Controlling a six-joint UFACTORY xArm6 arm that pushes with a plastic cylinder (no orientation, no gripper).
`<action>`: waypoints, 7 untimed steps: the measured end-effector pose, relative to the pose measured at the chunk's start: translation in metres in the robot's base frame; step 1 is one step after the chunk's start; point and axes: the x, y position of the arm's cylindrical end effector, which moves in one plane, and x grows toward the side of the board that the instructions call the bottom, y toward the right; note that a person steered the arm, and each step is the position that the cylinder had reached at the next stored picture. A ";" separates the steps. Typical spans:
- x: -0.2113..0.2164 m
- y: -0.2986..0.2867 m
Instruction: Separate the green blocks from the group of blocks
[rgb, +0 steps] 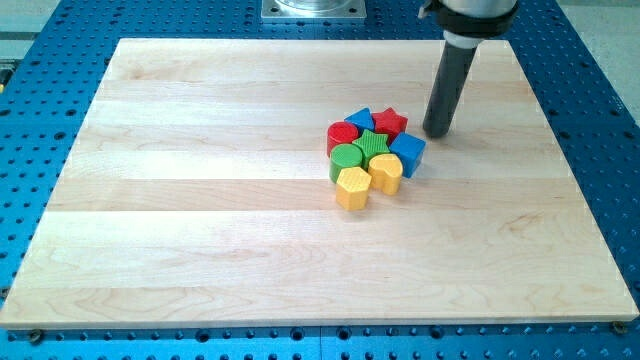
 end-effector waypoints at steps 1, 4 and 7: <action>0.035 -0.023; 0.018 -0.043; 0.053 -0.126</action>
